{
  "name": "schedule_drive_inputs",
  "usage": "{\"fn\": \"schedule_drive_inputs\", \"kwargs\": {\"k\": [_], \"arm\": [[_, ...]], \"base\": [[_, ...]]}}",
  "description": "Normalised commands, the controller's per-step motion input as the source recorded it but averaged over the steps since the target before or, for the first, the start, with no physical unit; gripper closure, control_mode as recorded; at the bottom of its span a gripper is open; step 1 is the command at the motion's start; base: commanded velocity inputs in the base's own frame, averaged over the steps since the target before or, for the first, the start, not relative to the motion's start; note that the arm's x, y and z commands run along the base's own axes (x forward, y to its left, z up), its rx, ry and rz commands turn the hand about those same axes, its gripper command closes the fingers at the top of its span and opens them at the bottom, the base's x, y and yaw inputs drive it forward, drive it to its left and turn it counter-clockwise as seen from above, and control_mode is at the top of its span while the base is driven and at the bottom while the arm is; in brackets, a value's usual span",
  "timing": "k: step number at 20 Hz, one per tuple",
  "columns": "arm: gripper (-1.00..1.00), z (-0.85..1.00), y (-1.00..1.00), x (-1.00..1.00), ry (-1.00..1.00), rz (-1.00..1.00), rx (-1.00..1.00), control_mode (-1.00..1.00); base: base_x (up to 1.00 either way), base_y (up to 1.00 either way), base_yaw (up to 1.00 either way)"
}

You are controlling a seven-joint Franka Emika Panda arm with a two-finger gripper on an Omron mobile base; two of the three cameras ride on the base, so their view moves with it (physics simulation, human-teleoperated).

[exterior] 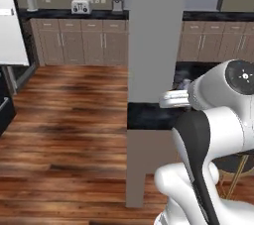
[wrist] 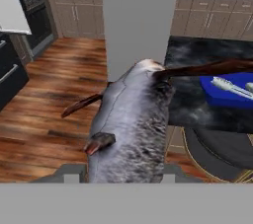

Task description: Gather the onion and garlic from the fridge and place them on a tray on the dining counter. Then gather the fishs from the fridge and place them on the other tray.

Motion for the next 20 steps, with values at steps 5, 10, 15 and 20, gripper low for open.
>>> {"fn": "schedule_drive_inputs", "kwargs": {"k": [5, 10, 15, 20], "arm": [[1.00, 0.00, 0.00, 0.00, 0.00, 0.00, 0.00, 1.00], [1.00, 0.00, 0.00, 0.00, 0.00, 0.00, 0.00, 1.00], [1.00, 0.00, 0.00, 0.00, 0.00, 0.00, 0.00, 1.00], [1.00, 0.00, 0.00, 0.00, 0.00, 0.00, 0.00, 1.00]], "base": [[-0.12, -0.91, -0.13], [0.12, -0.80, -0.15], [0.50, -0.62, -0.18], [0.56, -0.48, -0.22]]}}
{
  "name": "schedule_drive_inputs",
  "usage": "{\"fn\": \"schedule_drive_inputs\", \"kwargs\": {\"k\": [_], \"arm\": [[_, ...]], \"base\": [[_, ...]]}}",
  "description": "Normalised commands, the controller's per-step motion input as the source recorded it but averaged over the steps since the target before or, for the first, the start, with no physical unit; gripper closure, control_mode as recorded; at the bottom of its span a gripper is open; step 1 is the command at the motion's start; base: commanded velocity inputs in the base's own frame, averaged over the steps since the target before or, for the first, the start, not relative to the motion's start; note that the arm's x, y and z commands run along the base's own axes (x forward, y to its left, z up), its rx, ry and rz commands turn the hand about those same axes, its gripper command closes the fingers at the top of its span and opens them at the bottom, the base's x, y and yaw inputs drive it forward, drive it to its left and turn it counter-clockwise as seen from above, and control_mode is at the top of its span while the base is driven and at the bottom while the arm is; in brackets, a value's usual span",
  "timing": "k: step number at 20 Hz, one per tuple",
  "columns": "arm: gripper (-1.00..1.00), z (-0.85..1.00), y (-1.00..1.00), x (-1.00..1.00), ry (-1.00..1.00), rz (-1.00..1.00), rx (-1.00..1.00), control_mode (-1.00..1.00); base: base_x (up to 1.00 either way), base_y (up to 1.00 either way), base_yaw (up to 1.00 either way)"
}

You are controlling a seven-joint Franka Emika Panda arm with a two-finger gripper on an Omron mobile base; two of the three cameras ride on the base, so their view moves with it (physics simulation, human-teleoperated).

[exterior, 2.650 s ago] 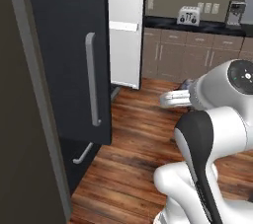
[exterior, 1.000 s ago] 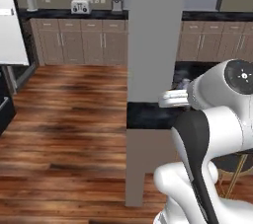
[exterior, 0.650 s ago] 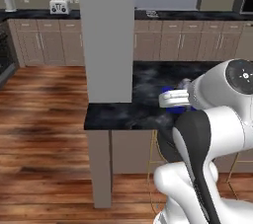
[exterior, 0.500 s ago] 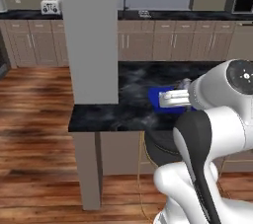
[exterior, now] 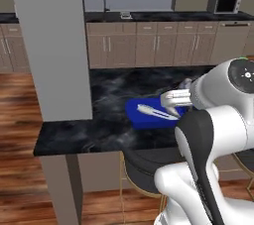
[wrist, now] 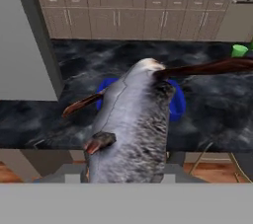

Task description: Gather the onion and garlic from the fridge and place them on a tray on the dining counter. Then gather the fishs from the fridge and place them on the other tray.

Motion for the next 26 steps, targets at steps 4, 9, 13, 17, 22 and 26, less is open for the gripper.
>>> {"fn": "schedule_drive_inputs", "kwargs": {"k": [4, 9, 13, 17, 22, 26], "arm": [[1.00, 0.00, 0.00, 0.00, 0.00, 0.00, 0.00, 1.00], [1.00, 0.00, 0.00, 0.00, 0.00, 0.00, 0.00, 1.00], [1.00, -0.02, -0.05, 0.19, 0.00, -0.03, 0.01, -1.00], [1.00, -0.11, -0.19, 0.97, 0.04, -0.06, 0.08, -1.00], [1.00, -0.29, -0.22, 0.95, 0.14, 0.00, 0.09, -1.00], [1.00, -0.39, -0.19, 0.74, 0.12, 0.00, 0.09, -1.00]], "base": [[0.42, -0.13, -0.25], [0.58, -0.13, -0.24], [0.40, -0.18, -0.14], [0.00, 0.00, 0.00], [0.00, 0.00, 0.00], [0.00, 0.00, 0.00]]}}
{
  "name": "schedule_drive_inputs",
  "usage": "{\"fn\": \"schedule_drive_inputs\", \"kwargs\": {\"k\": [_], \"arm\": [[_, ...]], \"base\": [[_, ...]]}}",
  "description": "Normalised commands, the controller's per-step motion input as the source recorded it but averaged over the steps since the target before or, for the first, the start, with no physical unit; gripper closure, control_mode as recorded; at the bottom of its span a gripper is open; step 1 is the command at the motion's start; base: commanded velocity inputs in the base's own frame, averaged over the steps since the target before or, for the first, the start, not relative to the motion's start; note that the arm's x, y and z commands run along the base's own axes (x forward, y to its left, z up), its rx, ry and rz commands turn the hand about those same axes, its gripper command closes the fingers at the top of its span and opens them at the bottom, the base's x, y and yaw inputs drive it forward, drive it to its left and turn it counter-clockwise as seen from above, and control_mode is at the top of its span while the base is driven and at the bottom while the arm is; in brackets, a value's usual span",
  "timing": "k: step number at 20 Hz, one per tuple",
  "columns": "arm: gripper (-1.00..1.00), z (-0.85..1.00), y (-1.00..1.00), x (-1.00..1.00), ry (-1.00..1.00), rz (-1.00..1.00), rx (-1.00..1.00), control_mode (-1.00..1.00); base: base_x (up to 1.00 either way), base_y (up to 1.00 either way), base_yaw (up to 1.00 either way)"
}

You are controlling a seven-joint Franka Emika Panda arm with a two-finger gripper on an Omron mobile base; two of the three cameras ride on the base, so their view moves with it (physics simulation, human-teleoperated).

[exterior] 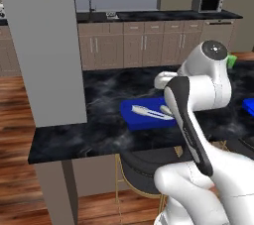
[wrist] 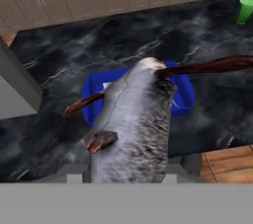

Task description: Gather the onion and garlic from the fridge and place them on a tray on the dining counter. Then gather the fishs from the fridge and place them on the other tray.

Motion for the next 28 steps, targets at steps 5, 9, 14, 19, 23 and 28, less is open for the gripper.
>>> {"fn": "schedule_drive_inputs", "kwargs": {"k": [5, 9, 14, 19, 23, 28], "arm": [[1.00, -0.63, -0.09, 0.44, 0.23, 0.00, -0.01, -1.00], [1.00, -0.56, 0.00, 0.44, 0.18, 0.00, 0.00, -1.00], [1.00, -0.53, 0.00, 0.48, 0.01, 0.00, -0.02, -1.00], [1.00, -0.56, 0.00, 0.55, 0.00, 0.00, -0.01, -1.00], [1.00, -0.56, 0.00, 0.61, 0.00, 0.00, 0.00, -1.00], [1.00, -0.51, 0.00, 0.61, 0.00, 0.00, 0.00, -1.00]], "base": [[0.00, 0.00, 0.00], [0.00, 0.00, 0.00], [0.00, 0.00, 0.00], [0.00, 0.00, 0.00], [0.00, 0.00, 0.00], [0.00, 0.00, 0.00]]}}
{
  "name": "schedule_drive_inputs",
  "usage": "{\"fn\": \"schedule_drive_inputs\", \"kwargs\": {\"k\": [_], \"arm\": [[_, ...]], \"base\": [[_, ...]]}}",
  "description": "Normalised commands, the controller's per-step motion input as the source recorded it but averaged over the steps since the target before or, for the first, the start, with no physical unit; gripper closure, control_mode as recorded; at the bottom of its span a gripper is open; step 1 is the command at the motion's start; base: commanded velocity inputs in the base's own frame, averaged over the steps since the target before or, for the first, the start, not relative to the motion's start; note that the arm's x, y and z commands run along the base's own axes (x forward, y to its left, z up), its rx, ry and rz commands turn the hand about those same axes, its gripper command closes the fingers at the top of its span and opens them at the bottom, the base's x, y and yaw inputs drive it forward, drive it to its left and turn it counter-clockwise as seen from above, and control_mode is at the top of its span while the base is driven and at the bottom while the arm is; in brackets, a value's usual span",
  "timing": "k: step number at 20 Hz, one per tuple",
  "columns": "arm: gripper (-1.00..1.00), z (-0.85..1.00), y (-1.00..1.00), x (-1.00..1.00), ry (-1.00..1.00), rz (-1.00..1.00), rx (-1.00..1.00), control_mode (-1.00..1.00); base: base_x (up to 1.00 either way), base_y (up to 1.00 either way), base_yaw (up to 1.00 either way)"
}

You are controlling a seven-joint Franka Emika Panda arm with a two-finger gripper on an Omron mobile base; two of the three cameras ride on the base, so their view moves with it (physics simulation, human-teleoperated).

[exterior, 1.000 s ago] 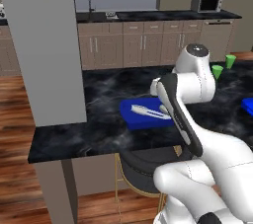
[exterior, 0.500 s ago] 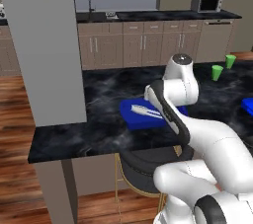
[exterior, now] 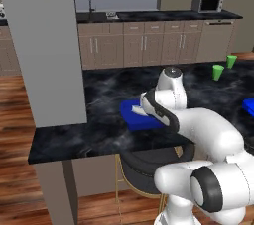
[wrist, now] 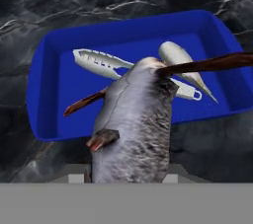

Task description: Gather the onion and garlic from the fridge and place them on a tray on the dining counter. Then gather the fishs from the fridge and place them on the other tray.

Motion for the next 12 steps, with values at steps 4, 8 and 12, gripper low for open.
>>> {"fn": "schedule_drive_inputs", "kwargs": {"k": [4, 8, 12], "arm": [[1.00, -0.48, 0.00, 0.60, 0.00, 0.00, 0.00, -1.00], [1.00, -0.44, 0.00, 0.42, 0.00, 0.00, 0.00, -1.00], [1.00, -0.41, 0.00, 0.30, 0.00, 0.00, 0.00, -1.00]], "base": [[0.00, 0.00, 0.00], [0.00, 0.00, 0.00], [0.00, 0.00, 0.00]]}}
